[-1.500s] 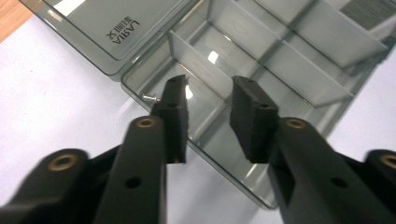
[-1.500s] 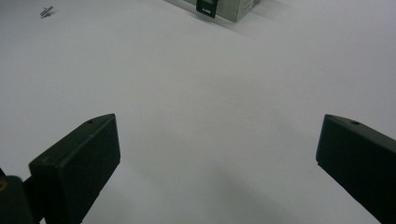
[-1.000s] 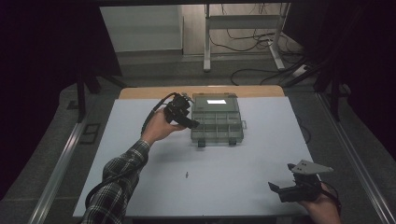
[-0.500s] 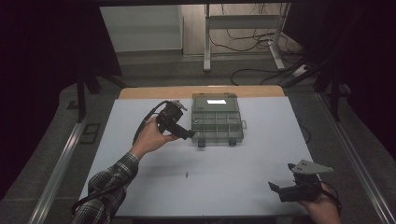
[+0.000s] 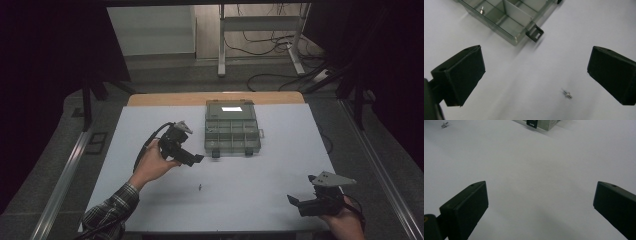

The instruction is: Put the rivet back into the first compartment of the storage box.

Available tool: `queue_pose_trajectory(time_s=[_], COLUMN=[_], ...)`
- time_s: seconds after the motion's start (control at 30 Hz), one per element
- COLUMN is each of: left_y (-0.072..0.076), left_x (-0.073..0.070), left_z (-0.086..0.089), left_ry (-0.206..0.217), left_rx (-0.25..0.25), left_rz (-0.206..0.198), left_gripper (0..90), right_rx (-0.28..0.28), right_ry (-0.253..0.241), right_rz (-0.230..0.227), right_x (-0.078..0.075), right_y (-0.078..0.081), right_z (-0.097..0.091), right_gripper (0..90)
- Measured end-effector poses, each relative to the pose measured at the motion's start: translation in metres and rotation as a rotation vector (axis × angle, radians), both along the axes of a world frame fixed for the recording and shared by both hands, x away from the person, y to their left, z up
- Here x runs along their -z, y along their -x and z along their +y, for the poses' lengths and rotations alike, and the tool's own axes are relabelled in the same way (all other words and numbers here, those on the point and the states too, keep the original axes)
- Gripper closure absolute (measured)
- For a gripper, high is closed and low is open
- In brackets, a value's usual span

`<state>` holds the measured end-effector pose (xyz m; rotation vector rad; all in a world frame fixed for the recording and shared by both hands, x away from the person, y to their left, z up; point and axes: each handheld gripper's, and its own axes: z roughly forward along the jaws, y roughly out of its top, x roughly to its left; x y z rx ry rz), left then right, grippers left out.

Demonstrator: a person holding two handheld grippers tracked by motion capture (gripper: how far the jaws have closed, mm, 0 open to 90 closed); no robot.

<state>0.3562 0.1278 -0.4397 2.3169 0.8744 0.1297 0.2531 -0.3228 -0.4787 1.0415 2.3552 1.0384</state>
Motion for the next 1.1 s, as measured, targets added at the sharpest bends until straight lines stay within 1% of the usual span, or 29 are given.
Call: queue_pose_trajectory(time_s=[0.03, 0.13, 0.23, 0.27, 0.37, 0.5, 0.63, 0.67, 0.7, 0.73, 0.77, 0.83, 0.9, 0.93, 1.0, 1.1], left_y=[0.003, 0.012, 0.021, 0.023, 0.028, 0.033, 0.039, 0.041, 0.042, 0.043, 0.044, 0.046, 0.048, 0.049, 0.05, 0.051], left_x=[0.002, 0.008, 0.015, 0.018, 0.028, 0.039, 0.049, 0.051, 0.054, 0.056, 0.058, 0.061, 0.064, 0.066, 0.068, 0.072], left_z=[0.001, 0.002, 0.005, 0.006, 0.009, 0.009, -0.002, -0.005, -0.007, -0.009, -0.009, -0.01, -0.013, -0.016, -0.02, -0.028], left_ry=[0.003, -0.019, -0.011, -0.007, 0.002, -0.015, -0.045, -0.051, -0.049, -0.05, -0.051, -0.051, -0.067, -0.084, -0.099, -0.123], left_rx=[-0.002, -0.009, -0.022, -0.035, -0.052, -0.044, -0.018, -0.012, 0.0, 0.004, 0.003, 0.025, 0.043, 0.052, 0.064, 0.067], left_rz=[-0.001, -0.007, -0.005, -0.006, 0.014, 0.037, 0.047, 0.052, 0.067, 0.074, 0.071, 0.085, 0.093, 0.094, 0.102, 0.101], left_gripper=[1.5, 0.4, 0.0, 0.0, 0.0, 0.0, 1.2, 2.0, 3.1, 4.6, 7.1, 16.2, 22.7, 26.0, 31.3, 39.8], right_rx=[0.0, 0.0, -0.001, -0.001, -0.003, -0.004, -0.009, -0.01, -0.01, -0.011, -0.01, -0.01, -0.012, -0.012, -0.012, -0.012], right_ry=[0.001, 0.003, 0.004, 0.004, 0.007, 0.005, 0.009, 0.009, 0.01, 0.012, 0.012, 0.011, 0.013, 0.013, 0.014, 0.016], right_rz=[0.0, 0.0, -0.001, 0.0, 0.001, 0.001, 0.002, 0.002, 0.001, 0.0, 0.0, 0.0, 0.0, 0.0, 0.001, 0.002], right_x=[0.0, 0.0, 0.0, 0.0, 0.0, 0.0, 0.0, 0.0, 0.0, 0.0, 0.0, 0.0, 0.0, 0.0, 0.001, 0.0], right_y=[0.0, 0.0, 0.0, 0.0, 0.0, 0.0, 0.0, 0.0, 0.0, 0.0, 0.0, 0.0, 0.0, 0.0, 0.0, 0.0], right_z=[0.0, 0.0, 0.0, 0.0, 0.001, 0.002, 0.002, 0.002, 0.002, 0.002, 0.002, 0.002, 0.002, 0.002, 0.002, 0.003], right_gripper=[0.0, 0.0, 0.0, 0.0, 0.1, 0.1, 0.1, 0.2, 0.1, 0.2, 0.2, 0.2, 0.2, 0.2, 0.2, 0.2])
